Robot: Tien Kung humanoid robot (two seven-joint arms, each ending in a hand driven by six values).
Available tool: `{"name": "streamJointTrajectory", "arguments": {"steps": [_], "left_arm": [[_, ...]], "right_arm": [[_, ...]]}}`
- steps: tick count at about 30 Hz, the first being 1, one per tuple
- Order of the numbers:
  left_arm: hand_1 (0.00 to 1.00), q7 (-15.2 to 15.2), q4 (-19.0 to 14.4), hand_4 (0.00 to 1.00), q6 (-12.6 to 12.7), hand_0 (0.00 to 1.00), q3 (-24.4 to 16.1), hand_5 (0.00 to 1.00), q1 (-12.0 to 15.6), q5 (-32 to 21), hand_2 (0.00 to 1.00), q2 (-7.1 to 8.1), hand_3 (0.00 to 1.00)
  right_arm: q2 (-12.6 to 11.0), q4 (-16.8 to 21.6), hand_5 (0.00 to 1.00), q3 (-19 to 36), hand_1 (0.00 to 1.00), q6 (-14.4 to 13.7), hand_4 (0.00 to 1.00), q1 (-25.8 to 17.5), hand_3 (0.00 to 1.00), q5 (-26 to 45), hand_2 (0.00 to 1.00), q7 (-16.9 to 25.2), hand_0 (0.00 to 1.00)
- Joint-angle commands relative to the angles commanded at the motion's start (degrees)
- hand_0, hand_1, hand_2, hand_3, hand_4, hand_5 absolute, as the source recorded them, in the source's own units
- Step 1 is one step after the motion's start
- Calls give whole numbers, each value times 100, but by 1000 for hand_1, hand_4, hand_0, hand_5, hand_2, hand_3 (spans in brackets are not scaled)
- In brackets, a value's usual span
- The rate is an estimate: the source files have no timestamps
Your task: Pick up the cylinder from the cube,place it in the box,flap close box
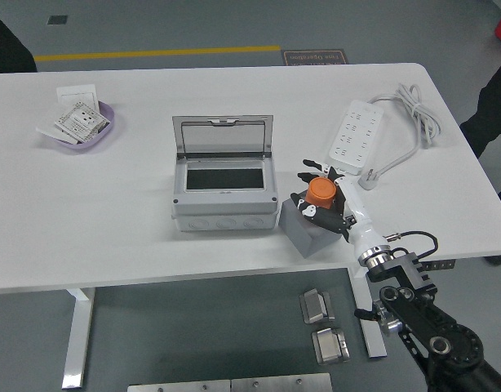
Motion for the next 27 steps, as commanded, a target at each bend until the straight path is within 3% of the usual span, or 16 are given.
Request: {"name": "streamJointTrajectory", "arguments": {"steps": [3,4,9,10,15,16,21,22,27], "left_arm": [[716,-9,0,759,-1,709,17,443,-1,-25,676,1,790],[715,-12,0,759,-1,708,24,445,-2,-37,676,1,790],[715,-37,0,759,-8,708,73,445,-5,-121,676,9,790],[715,-44,0,760,-11,708,83,442,-5,-140,675,11,789],[715,-87,0,760,-34,708,133,442,-12,-249,675,16,789],[714,-97,0,759,-37,708,143,442,-15,-268,675,16,789],[714,-123,0,759,-49,708,153,442,-25,-308,675,15,789],[714,-128,0,760,-53,707,154,443,-26,-313,675,15,789],[714,-163,0,760,-101,707,150,443,-32,-351,675,14,789]], "right_arm": [[-8,-2,2,-15,727,5,512,7,708,60,679,-5,765],[-10,-1,2,-19,714,4,314,9,644,73,645,-9,765],[-18,-10,2,-43,714,-2,314,16,644,151,645,-34,765],[-21,-11,2,-48,663,-5,184,17,577,160,602,-42,745],[-28,2,2,-74,663,-26,184,29,577,166,602,-79,745],[-30,10,2,-79,637,-30,227,33,485,161,527,-83,742],[-50,76,2,-82,637,-60,227,50,485,101,527,-92,742],[-58,93,2,-79,499,-66,146,54,388,77,429,-99,687],[-109,190,2,-57,499,-94,146,86,388,-73,429,-142,687]]}}
